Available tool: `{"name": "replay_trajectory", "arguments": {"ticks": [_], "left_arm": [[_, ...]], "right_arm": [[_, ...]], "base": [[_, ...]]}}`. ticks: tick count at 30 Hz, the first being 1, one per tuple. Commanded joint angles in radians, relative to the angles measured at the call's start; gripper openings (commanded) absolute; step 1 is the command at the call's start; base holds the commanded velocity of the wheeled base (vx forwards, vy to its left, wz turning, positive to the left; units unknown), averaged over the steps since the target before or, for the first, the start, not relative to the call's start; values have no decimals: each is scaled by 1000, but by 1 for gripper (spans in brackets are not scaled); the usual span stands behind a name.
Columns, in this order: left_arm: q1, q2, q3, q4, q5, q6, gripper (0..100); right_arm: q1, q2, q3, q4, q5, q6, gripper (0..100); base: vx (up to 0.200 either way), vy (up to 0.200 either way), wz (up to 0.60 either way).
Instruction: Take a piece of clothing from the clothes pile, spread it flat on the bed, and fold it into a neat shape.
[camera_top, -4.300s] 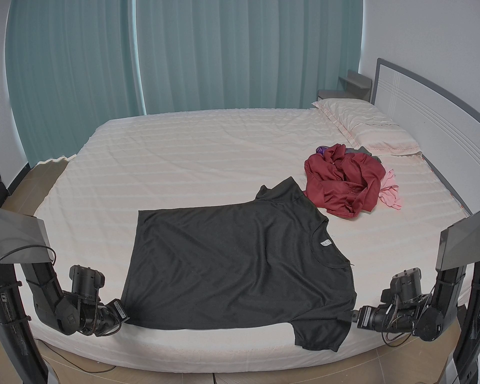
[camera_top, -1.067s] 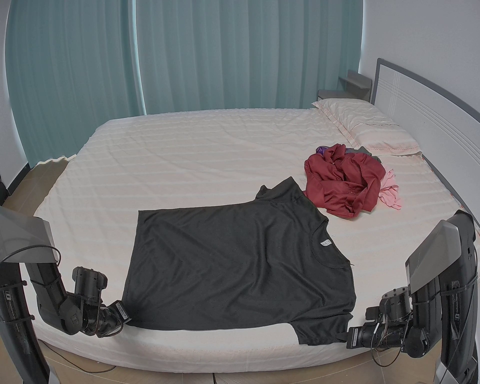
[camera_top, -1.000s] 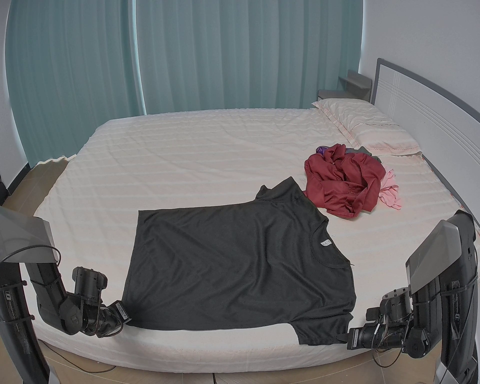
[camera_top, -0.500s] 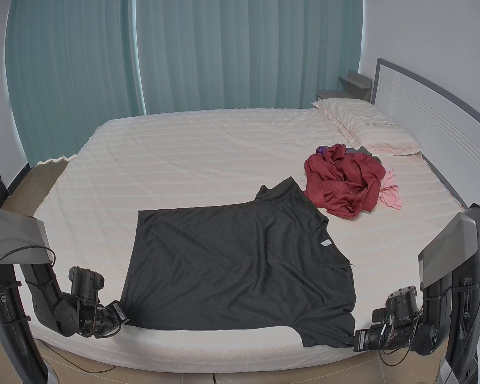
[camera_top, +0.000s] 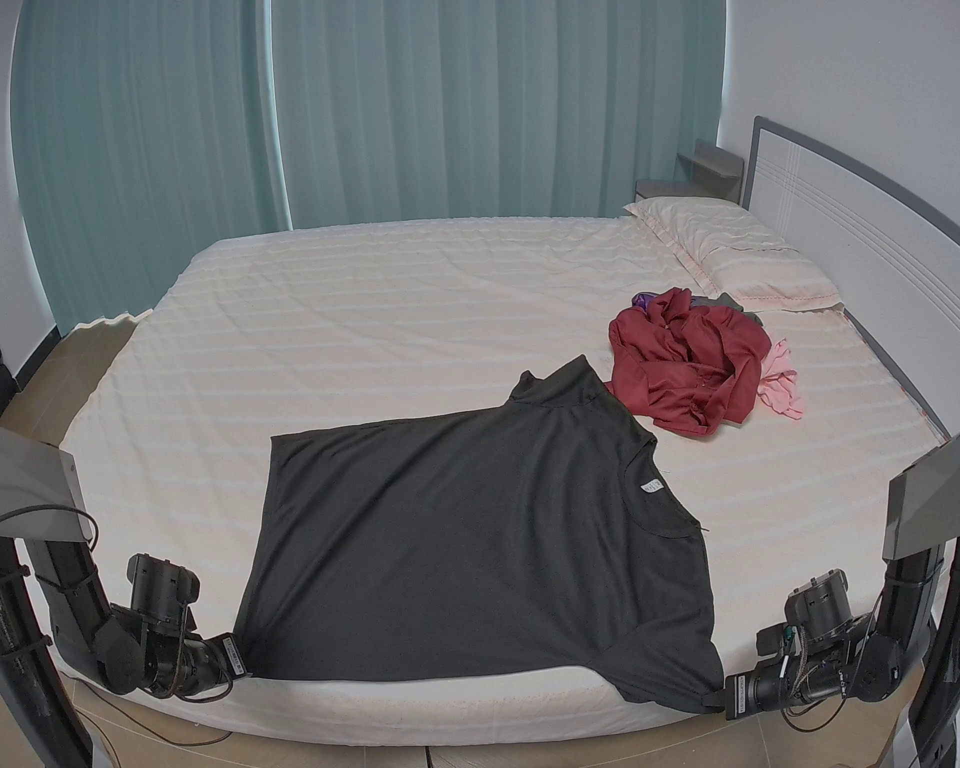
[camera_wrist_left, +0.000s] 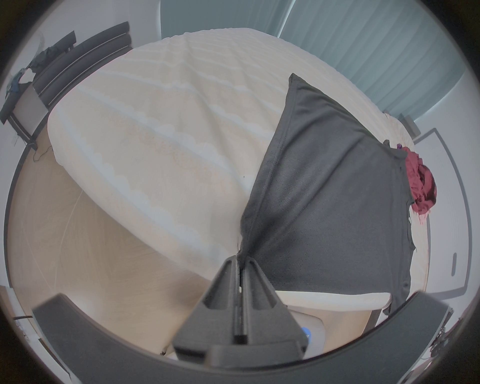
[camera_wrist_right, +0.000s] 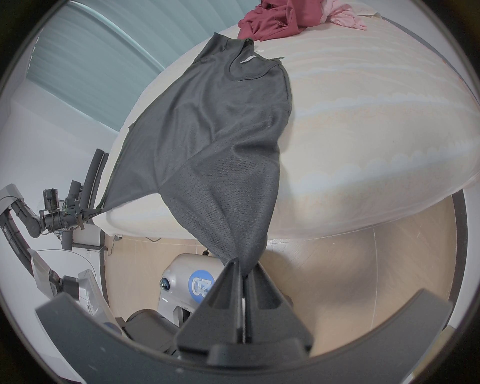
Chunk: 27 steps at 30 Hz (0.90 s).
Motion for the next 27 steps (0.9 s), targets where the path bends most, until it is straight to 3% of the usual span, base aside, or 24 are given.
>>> {"name": "replay_trajectory", "arguments": {"ticks": [1,19,27], "left_arm": [[1,-14,39,2,6,43,0],[1,-18,142,-4,46,106,0],[1,-32,148,63,46,109,0]], "right_arm": [[1,-69,17,58,-1,-35,0],[19,-154,17,283,-1,-141,0],[19,-227,17,408,-1,-208,0]], "base": [[0,0,0],[0,0,0],[0,0,0]]}}
